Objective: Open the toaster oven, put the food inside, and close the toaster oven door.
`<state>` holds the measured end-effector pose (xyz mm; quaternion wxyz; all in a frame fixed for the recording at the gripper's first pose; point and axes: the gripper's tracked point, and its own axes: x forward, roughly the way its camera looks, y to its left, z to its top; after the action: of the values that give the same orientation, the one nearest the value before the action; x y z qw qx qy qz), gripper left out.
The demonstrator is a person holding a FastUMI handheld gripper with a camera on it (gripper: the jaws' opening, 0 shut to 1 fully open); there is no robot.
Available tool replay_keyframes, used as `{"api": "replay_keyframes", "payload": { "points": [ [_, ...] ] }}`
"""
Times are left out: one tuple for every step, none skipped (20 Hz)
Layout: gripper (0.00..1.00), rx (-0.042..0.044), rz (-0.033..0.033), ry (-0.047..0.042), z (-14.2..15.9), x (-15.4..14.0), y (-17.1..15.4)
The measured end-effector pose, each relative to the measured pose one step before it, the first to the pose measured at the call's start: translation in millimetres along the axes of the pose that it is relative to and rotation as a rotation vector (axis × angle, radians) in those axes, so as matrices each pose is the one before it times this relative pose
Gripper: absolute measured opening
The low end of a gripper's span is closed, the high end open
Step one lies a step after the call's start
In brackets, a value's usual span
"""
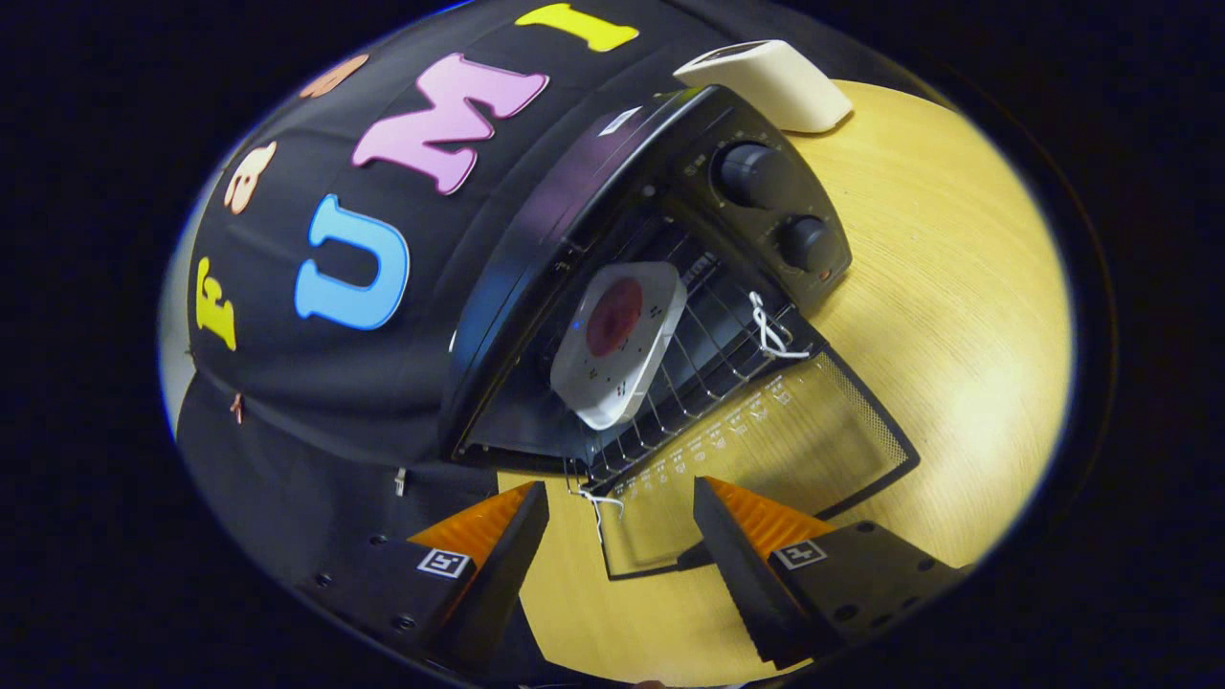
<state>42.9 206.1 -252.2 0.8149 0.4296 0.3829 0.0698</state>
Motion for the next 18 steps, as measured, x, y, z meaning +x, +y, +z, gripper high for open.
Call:
{"api": "replay_keyframes", "payload": {
  "points": [
    [0.99, -0.03596, -0.00064, 0.00360, -1.78, -4.81, 0.93],
    [0.98, -0.04195, -0.00558, -0.00402, -0.20, -4.99, -1.14],
    [0.98, -0.05200, -0.00738, -0.00648, -0.71, -4.81, -1.18],
    [0.98, -0.05860, -0.00449, -0.00383, -2.00, -5.54, -0.85],
    [0.98, -0.06462, -0.00012, 0.00064, -4.36, -5.42, -0.38],
    [0.99, -0.06257, -0.00840, -0.00258, -4.00, -2.23, -2.89],
    [0.99, -0.05930, -0.02130, -0.00651, -5.27, -3.96, -4.91],
    [0.99, -0.05470, -0.01656, -0.00762, -5.32, -4.00, -3.68],
    [0.99, -0.05034, -0.01741, -0.00398, -6.18, -1.70, -3.41],
    [0.99, -0.04850, -0.01970, 0.01146, -10.03, -1.37, -5.07],
    [0.99, -0.04640, -0.03311, 0.02613, -11.35, -0.33, -6.11],
    [0.99, -0.04031, -0.04473, 0.01728, -7.07, 2.52, -9.34],
    [0.99, -0.03094, -0.02264, 0.00219, -5.80, -0.46, -3.20],
    [0.99, -0.03615, -0.02181, 0.00201, -5.00, 2.56, -1.94],
    [0.99, -0.04146, -0.02560, 0.01263, -6.92, -0.11, -3.57],
    [0.99, -0.03849, -0.01618, 0.01756, -8.13, 3.34, -1.60],
    [0.99, -0.03528, -0.01879, 0.01958, -7.67, 2.41, -0.93],
    [0.99, -0.03238, -0.01612, 0.01835, -7.87, 3.58, -1.67]
  ]
}}
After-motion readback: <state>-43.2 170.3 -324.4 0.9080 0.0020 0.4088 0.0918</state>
